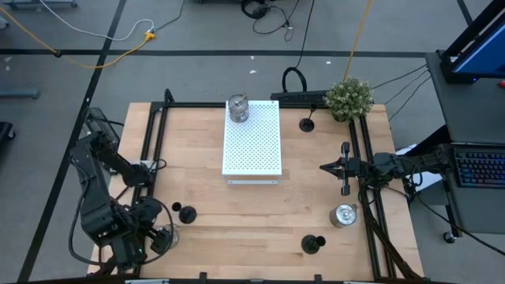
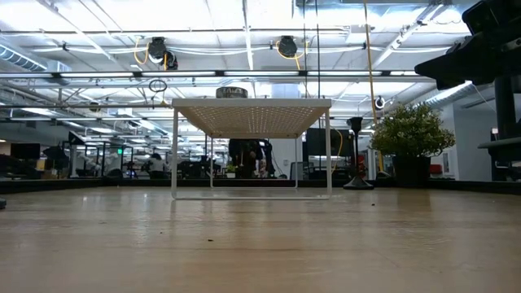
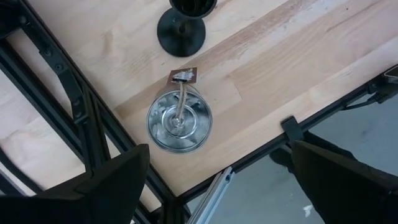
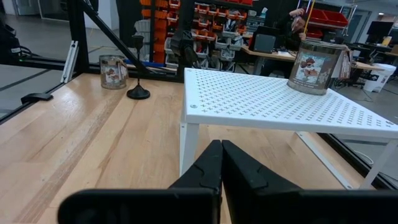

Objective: Pick & Place candle stick holders
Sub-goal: Put the left silver scented candle on the shelf

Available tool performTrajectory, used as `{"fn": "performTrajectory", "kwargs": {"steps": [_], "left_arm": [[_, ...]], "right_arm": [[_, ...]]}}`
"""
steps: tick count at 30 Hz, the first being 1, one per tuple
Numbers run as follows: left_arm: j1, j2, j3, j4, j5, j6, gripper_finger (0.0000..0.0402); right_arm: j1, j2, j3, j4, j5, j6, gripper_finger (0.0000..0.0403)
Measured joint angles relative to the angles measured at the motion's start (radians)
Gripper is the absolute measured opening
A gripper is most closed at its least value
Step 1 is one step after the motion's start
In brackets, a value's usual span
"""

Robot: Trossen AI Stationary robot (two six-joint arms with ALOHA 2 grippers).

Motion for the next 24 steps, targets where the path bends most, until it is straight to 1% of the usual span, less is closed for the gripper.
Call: {"fn": "performTrajectory", "kwargs": {"steps": [14, 24], "left_arm": [[-0.043, 0.0, 0.0, 0.001, 0.001, -0.012, 0.0397], [-0.044, 0.0, 0.0, 0.001, 0.001, -0.022, 0.0397]], "right_arm": [[0.0, 0.0, 0.0, 0.0, 0.0, 0.0, 0.0], [0.0, 0.0, 0.0, 0.0, 0.0, 0.0, 0.0]]}}
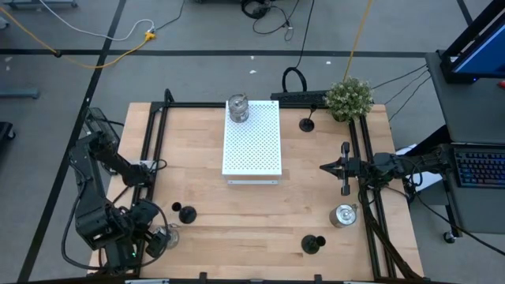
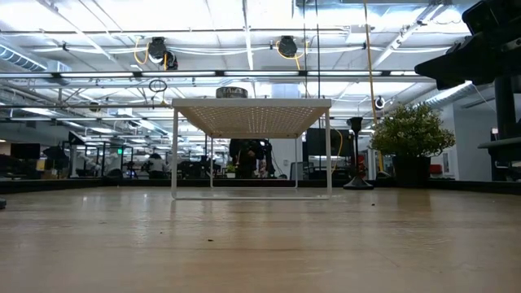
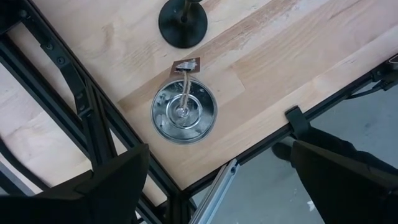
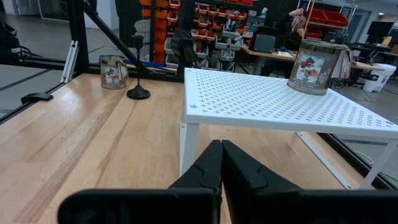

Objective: Pick & Place candle stick holders
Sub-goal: Put the left silver scented candle on the shelf

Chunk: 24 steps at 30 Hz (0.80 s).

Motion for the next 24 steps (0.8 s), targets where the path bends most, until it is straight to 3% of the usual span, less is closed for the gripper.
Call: {"fn": "performTrajectory", "kwargs": {"steps": [14, 18, 24], "left_arm": [[0.001, 0.0, 0.0, 0.015, 0.003, -0.097, 0.0397], [-0.006, 0.0, 0.0, 0.049, 0.052, -0.128, 0.0397], [-0.014, 0.0, -0.083, 0.105, 0.071, -0.146, 0.0397]], "right_arm": [[0.0, 0.0, 0.0, 0.0, 0.0, 0.0, 0.0], [0.0, 0.0, 0.0, 0.0, 0.0, 0.0, 0.0], [0.0, 0.0, 0.0, 0.0, 0.0, 0.0, 0.0]]}}
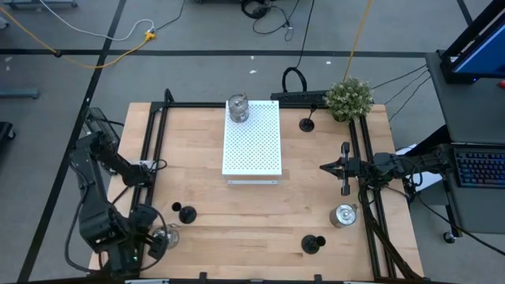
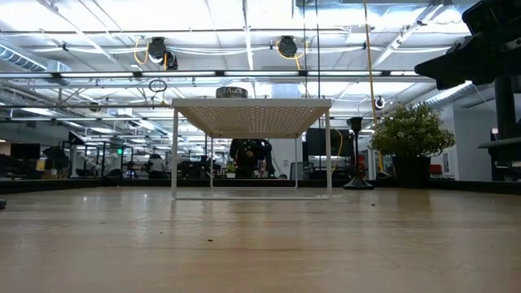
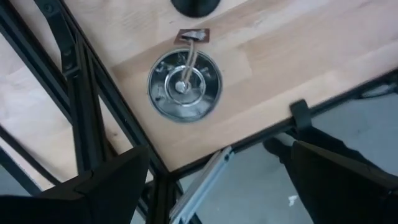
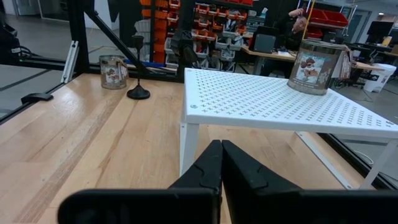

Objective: Pick & Place candle stick holders
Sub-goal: Put the left silver scented candle on the shelf

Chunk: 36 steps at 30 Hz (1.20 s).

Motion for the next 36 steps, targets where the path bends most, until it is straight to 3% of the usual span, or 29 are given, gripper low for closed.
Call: {"fn": "performTrajectory", "kwargs": {"steps": [11, 28, 36], "left_arm": [[-0.019, 0.001, -0.18, 0.182, 0.005, 0.003, 0.0397], [-0.016, 0.0, -0.196, 0.187, -0.013, -0.006, 0.0397], [-0.003, 0.0, -0.274, 0.21, -0.012, -0.011, 0.0397]], "right_arm": [[0.0, 0.0, 0.0, 0.0, 0.0, 0.0, 0.0], [0.0, 0.0, 0.0, 0.0, 0.0, 0.0, 0.0], [0.0, 0.0, 0.0, 0.0, 0.0, 0.0, 0.0]]}}
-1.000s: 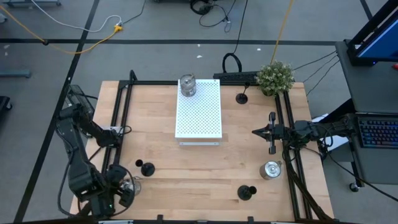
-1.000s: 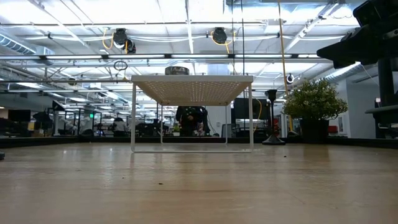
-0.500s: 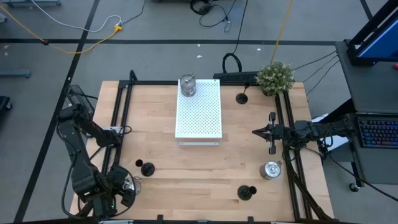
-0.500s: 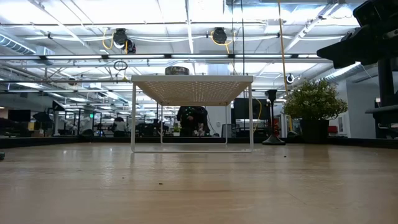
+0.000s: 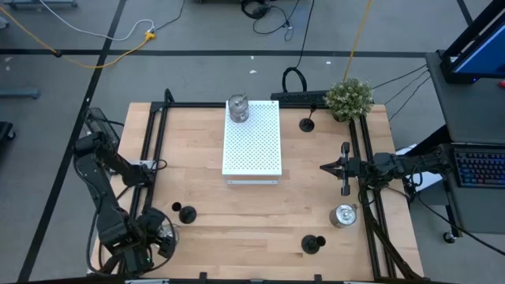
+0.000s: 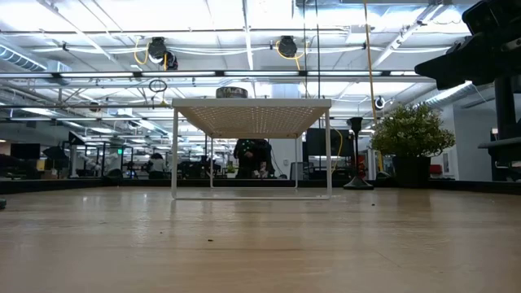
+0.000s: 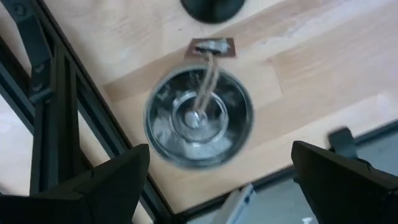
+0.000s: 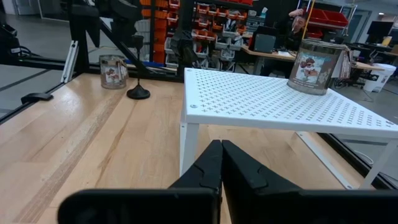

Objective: Pick & Place candle stick holders
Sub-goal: Put the left silver scented candle on the shelf

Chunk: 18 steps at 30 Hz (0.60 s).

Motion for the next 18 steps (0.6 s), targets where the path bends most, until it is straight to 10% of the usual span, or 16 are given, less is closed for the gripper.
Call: {"fn": "performTrajectory", "kwargs": {"steps": [18], "left_arm": [[0.021, 0.0, -0.121, 0.089, 0.014, 0.019, 0.0397]], "right_arm": [[0.0, 0.0, 0.0, 0.0, 0.0, 0.0, 0.0]]}}
